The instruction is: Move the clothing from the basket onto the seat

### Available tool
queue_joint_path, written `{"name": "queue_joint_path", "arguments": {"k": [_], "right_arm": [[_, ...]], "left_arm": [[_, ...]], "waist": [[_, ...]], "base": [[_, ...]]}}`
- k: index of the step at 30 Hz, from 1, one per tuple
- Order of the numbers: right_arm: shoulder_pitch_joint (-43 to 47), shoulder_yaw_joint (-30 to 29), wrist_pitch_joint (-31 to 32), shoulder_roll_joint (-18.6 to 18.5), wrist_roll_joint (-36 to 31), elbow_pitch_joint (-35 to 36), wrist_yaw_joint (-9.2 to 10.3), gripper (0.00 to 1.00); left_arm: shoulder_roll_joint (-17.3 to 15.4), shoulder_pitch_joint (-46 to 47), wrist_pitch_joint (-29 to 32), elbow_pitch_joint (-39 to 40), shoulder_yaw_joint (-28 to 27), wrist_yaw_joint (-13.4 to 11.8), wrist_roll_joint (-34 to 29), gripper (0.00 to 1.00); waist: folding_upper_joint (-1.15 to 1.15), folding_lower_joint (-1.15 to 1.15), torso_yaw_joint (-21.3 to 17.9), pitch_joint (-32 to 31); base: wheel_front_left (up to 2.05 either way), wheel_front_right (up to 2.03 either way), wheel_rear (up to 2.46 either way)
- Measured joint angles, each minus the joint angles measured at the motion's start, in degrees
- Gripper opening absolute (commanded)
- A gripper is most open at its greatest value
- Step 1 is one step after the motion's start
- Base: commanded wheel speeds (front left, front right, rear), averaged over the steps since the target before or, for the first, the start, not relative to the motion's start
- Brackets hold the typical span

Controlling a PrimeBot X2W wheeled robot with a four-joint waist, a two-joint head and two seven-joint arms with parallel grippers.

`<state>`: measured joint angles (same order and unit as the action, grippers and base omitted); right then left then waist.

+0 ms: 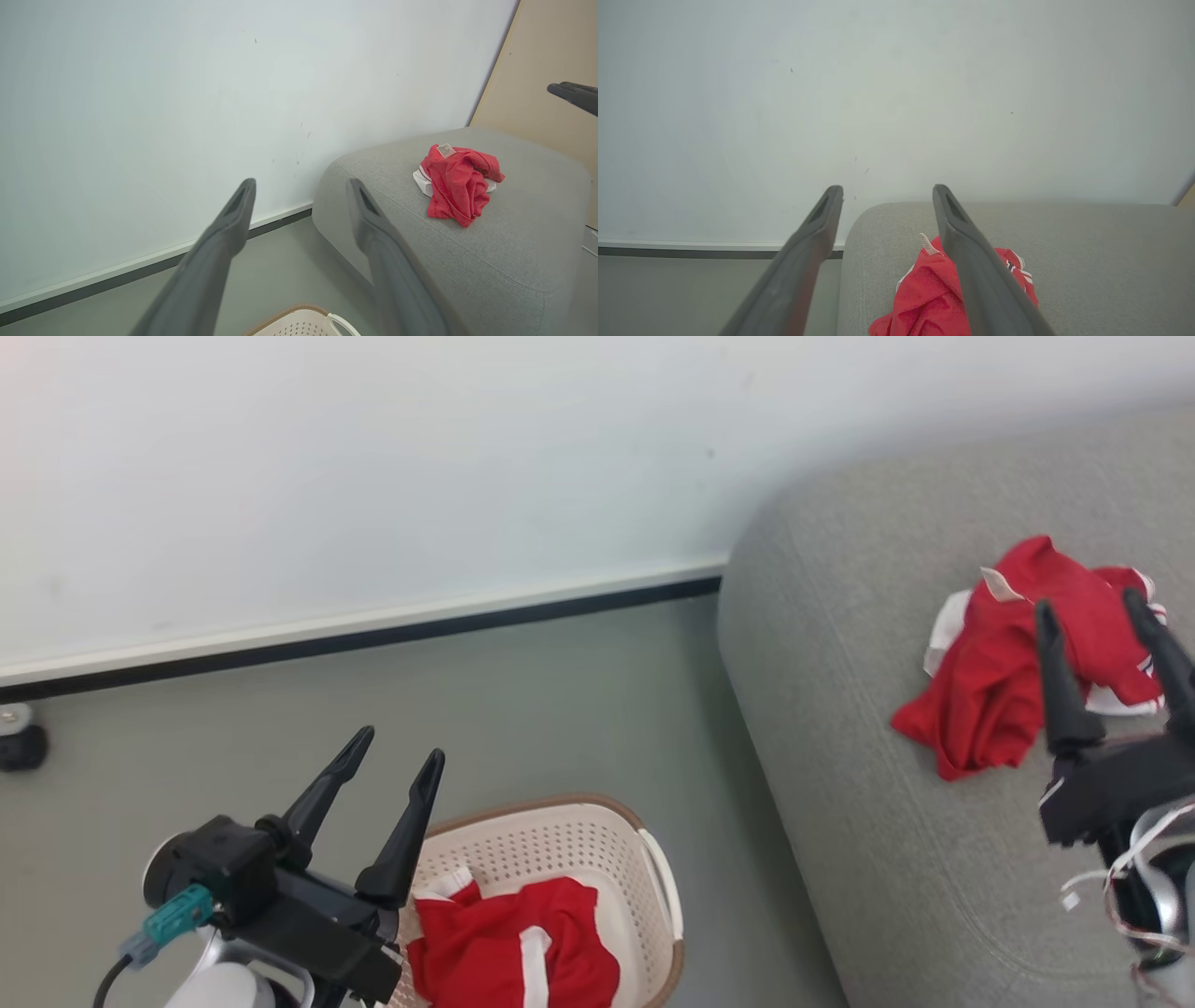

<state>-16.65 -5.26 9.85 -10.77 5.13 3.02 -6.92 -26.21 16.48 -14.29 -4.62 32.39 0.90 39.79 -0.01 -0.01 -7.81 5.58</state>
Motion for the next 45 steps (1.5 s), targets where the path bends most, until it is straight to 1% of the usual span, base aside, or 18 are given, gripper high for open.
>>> {"name": "queue_joint_path", "arguments": {"k": [2, 3, 9, 11, 18, 22, 23, 28, 36, 45], "right_arm": [[1.6, 0.7, -0.9, 0.6, 1.2, 0.5, -0.14, 1.0], [1.6, 0.7, -0.9, 0.6, 1.2, 0.5, -0.14, 1.0], [7.2, 3.3, -3.5, 3.1, 3.2, 2.3, -0.15, 1.0], [9.3, 3.5, -4.4, 3.6, 3.3, 2.7, -0.15, 1.0], [15.1, 4.6, -7.8, 6.0, 3.5, 1.9, -0.02, 1.0], [18.2, 5.2, -10.2, 7.2, 3.3, 1.9, 1.99, 1.0], [18.8, 5.7, -10.8, 7.3, 3.1, 1.8, 2.21, 1.0], [19.8, 7.3, -13.6, 7.6, 2.1, 0.9, 3.35, 1.0], [19.8, 8.1, -17.9, 7.6, 1.5, 0.0, 4.88, 1.0], [19.7, 9.1, -20.6, 7.7, 1.5, -1.4, 5.41, 1.0]], "left_arm": [[0.2, -1.0, 0.0, -0.1, -0.6, -1.0, 0.2, 1.0], [0.2, -1.0, 0.0, -0.1, -0.6, -1.0, 0.2, 1.0], [0.4, -5.2, 0.0, -0.3, -4.1, -4.8, 1.3, 1.0], [0.4, -6.2, 0.0, -0.5, -5.0, -5.5, 1.6, 1.0], [0.7, -10.1, 0.0, -1.0, -8.3, -6.5, 2.0, 1.0], [0.5, -12.5, 0.0, -1.4, -10.9, -7.0, 1.5, 1.0], [0.4, -13.3, 0.0, -1.3, -11.7, -7.0, 1.2, 1.0], [0.5, -15.1, 0.0, -1.0, -15.5, -7.4, 0.6, 1.0], [2.1, -15.9, -0.2, -0.9, -18.0, -7.4, -1.1, 1.0], [3.4, -15.9, -0.2, -0.3, -19.6, -7.4, -2.2, 1.0]], "waist": [[0.0, 0.0, 1.2, -1.1], [0.0, 0.0, 1.2, -1.1], [0.0, 0.0, 4.9, -3.6], [0.0, 0.01, 6.0, -4.2], [0.0, 0.01, 9.3, -5.4], [0.0, 0.0, 10.4, -5.4], [0.0, 0.01, 10.5, -5.2], [0.01, 0.02, 10.7, -4.0], [0.01, 0.02, 10.6, -3.3], [0.01, 0.01, 10.2, -3.1]], "base": [[0.0, 0.0, 0.0], [0.0, 0.0, 0.0], [0.0, 0.0, 0.0], [0.0, 0.0, 0.0], [0.0, 0.0, 0.0], [0.0, 0.0, 0.0], [0.0, 0.0, 0.0], [0.0, 0.0, 0.0], [0.0, 0.0, 0.0], [0.0, 0.0, 0.0]]}}
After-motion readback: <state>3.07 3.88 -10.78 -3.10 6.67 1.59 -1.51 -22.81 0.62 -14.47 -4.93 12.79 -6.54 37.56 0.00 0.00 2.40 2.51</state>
